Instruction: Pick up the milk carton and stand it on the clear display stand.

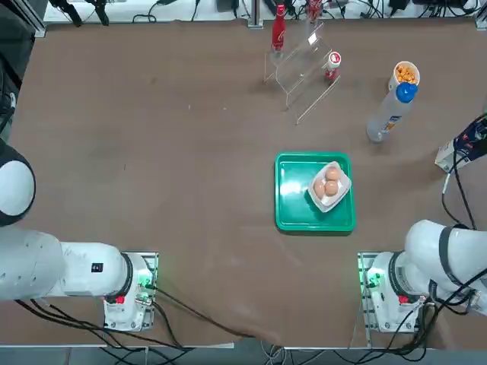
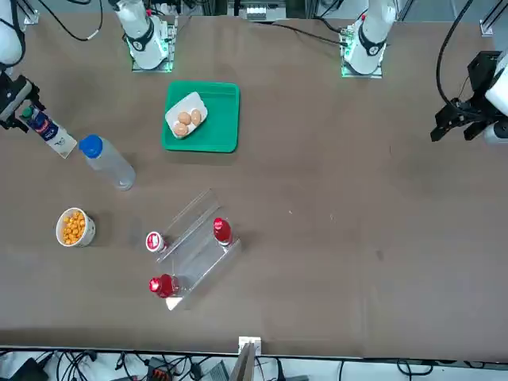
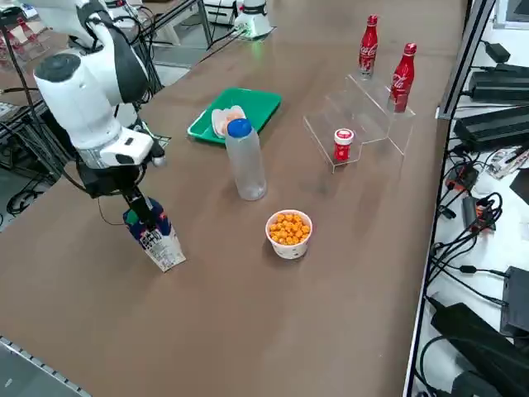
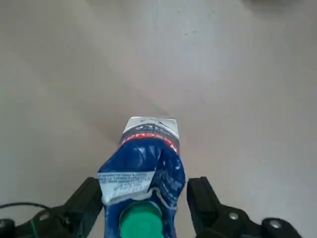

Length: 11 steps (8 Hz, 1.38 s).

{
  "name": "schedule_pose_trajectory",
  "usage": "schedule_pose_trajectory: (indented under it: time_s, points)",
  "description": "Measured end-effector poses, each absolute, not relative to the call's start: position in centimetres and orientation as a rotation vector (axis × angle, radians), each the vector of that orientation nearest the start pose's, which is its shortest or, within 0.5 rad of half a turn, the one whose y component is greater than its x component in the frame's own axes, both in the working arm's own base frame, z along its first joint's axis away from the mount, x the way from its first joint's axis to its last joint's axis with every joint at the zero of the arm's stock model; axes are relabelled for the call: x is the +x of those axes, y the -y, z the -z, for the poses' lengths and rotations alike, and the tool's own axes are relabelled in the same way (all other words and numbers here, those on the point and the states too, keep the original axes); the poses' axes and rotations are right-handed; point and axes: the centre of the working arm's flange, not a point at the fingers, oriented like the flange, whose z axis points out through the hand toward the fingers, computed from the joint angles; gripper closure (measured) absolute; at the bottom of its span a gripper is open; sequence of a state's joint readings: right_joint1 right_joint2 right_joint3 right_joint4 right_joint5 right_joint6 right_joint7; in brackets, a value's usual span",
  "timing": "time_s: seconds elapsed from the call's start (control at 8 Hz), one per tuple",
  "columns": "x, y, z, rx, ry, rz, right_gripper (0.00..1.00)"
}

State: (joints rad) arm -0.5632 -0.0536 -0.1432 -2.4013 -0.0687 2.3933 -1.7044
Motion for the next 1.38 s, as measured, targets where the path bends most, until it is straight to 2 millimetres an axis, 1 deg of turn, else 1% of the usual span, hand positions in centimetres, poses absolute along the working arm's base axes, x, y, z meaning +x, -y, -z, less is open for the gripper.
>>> schedule_pose_trajectory:
  time_s: [0.25, 0.5, 0.62, 0.75, 0.88, 1.0, 1.12, 1.25, 1.38]
  points:
    - [37.3, 31.9, -32.9, -2.755, 1.593, -0.048, 0.04]
    - [37.3, 31.9, -32.8, -2.756, 1.591, -0.049, 0.26]
    - [37.4, 32.0, -33.0, -2.756, 1.589, -0.049, 0.31]
    - [37.6, 32.2, -33.5, -2.76, 1.582, -0.05, 0.5]
    - [38.0, 32.5, -34.5, -2.766, 1.57, -0.052, 0.61]
    - [38.8, 32.6, -36.0, -2.77, 1.555, -0.057, 0.63]
    - [40.3, 32.3, -38.2, -2.78, 1.535, -0.06, 0.65]
    - [42.6, 31.1, -40.9, -2.797, 1.524, -0.054, 0.65]
    - [45.6, 28.8, -44.2, -2.822, 1.515, -0.039, 0.65]
